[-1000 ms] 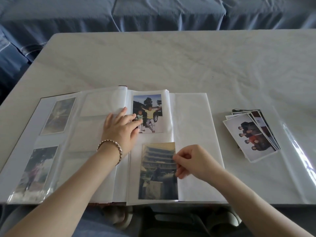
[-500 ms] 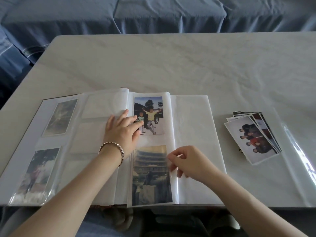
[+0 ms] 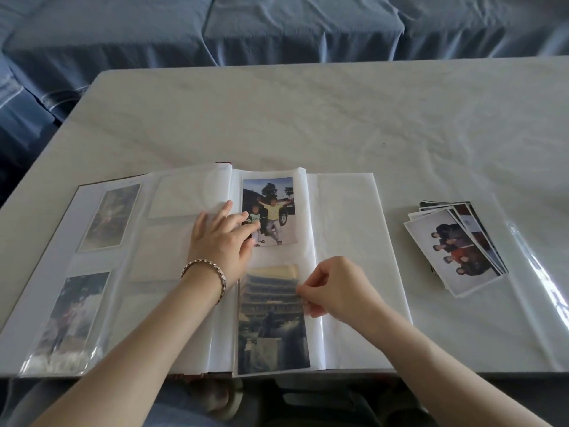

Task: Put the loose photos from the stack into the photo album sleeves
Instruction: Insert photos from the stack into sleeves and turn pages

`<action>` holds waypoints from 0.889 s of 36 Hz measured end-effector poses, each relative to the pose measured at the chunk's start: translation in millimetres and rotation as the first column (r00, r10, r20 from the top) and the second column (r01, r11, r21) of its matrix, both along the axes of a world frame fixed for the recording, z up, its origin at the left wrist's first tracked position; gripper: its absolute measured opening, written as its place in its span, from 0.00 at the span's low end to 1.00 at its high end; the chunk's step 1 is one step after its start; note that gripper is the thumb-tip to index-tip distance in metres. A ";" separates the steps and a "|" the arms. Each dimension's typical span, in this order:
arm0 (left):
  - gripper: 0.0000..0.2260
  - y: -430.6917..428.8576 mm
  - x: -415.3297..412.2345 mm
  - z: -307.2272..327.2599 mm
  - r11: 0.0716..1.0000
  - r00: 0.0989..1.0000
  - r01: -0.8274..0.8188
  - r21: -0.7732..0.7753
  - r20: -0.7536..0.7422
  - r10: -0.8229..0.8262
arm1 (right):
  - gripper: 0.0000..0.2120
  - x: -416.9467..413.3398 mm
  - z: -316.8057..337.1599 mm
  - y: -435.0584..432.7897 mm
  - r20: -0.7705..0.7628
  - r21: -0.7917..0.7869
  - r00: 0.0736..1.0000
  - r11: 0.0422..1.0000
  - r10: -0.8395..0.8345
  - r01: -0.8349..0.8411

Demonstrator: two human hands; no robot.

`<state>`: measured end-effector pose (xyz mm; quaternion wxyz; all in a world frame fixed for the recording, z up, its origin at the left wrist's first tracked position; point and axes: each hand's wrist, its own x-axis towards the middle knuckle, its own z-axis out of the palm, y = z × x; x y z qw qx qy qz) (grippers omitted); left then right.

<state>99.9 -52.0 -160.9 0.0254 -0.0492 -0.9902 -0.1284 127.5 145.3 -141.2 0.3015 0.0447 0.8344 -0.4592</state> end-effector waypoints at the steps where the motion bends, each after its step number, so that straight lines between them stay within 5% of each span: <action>1: 0.15 -0.1 0.1 0.0 1.000 1.000 0.001 -0.004 0.003 -0.001 | 0.10 -0.6 0.4 0.0 0.014 -0.010 1.000 1.000 0.003 -0.003; 12: 0.16 -0.7 -1.6 -2.3 1.000 1.000 -0.004 -0.030 0.020 0.004 | 0.05 -2.1 7.8 4.4 0.120 -0.136 0.993 0.991 0.013 0.003; 14: 0.16 -0.2 -1.3 -1.8 1.000 1.000 -0.003 -0.024 0.021 0.003 | 0.04 -8.0 10.1 20.4 0.044 -0.127 0.998 0.990 -0.048 0.053; 16: 0.16 0.1 -0.7 -1.0 1.000 1.000 -0.005 -0.025 0.025 0.006 | 0.03 -16.1 10.3 42.2 -0.221 0.009 0.964 0.988 -0.147 0.153; 19: 0.16 0.2 -0.2 -0.4 0.998 0.999 -0.001 -0.066 0.041 0.003 | 0.08 -29.3 8.1 78.2 -0.543 0.358 0.839 0.893 -0.039 0.273; 24: 0.18 -0.1 -0.6 0.9 0.991 0.997 0.001 -0.130 0.079 0.009 | 0.26 -37.6 -9.2 122.2 -0.392 0.717 0.907 0.669 0.155 0.196; 28: 0.18 0.1 0.4 2.4 0.986 0.997 0.010 -0.166 0.082 0.004 | 0.19 -34.4 -17.9 128.9 -0.354 0.810 0.904 0.561 0.241 0.168; 32: 0.18 2.2 1.1 5.0 0.988 0.997 0.004 -0.154 0.080 0.009 | 0.11 -31.8 -14.9 132.8 -0.407 0.790 0.884 0.574 0.231 0.214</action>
